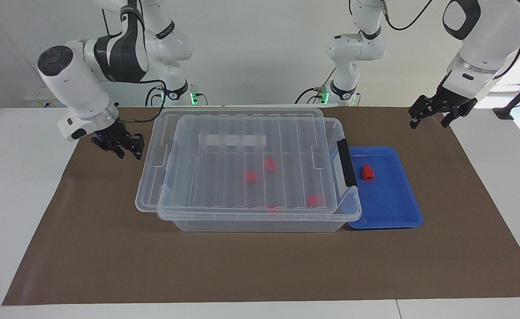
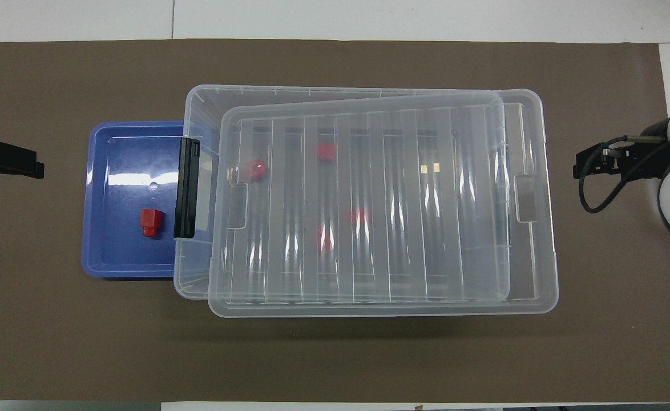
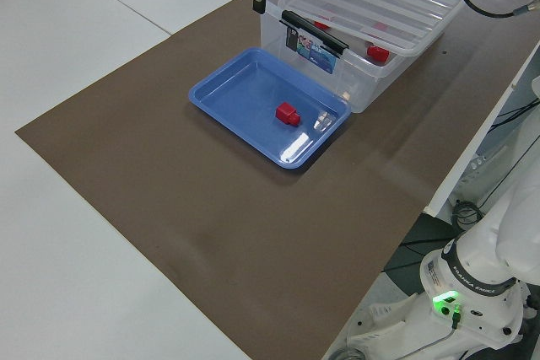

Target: Place red block in blue tray from box

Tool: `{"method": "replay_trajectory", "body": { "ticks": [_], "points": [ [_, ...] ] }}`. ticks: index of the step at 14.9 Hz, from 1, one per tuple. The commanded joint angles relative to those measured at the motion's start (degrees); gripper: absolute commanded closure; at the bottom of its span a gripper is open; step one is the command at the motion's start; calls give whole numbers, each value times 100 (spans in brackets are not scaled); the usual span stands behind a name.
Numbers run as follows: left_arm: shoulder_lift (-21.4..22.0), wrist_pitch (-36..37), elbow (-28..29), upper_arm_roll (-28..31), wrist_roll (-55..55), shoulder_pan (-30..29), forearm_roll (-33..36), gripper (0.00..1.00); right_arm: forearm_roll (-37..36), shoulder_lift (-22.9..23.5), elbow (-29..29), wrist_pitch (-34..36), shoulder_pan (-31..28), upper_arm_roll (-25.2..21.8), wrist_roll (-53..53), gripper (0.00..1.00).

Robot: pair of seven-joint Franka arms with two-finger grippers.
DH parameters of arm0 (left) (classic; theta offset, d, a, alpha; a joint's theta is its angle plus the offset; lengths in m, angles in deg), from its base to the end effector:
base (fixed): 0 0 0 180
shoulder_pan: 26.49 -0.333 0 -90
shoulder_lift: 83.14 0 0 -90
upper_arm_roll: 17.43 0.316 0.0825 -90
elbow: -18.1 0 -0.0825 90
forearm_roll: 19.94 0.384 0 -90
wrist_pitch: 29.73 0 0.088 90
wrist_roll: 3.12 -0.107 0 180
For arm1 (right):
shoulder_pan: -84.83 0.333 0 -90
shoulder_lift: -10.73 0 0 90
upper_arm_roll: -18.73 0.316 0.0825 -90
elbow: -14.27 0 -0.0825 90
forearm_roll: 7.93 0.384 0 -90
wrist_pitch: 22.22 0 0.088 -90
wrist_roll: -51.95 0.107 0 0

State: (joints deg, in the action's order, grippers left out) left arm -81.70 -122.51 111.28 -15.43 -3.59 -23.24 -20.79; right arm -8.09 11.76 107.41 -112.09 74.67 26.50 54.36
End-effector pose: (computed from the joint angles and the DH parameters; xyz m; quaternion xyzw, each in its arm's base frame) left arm 0.5506 -0.0133 0.6164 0.9998 -0.0147 0.0090 0.0079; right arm 0.5563 -0.0242 0.5886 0.9984 -0.0418 -0.0374 0.0002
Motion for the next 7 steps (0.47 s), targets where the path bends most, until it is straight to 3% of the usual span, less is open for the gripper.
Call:
{"method": "replay_trajectory", "body": {
  "ticks": [1,7],
  "points": [
    [85,86,16,-33,-67,-70,6,0,-151,-49,-16,110,-108,5,-249,0],
    [85,86,16,-33,-67,-70,6,0,-169,-77,-121,268,366,-224,-223,0]
  ]
}}
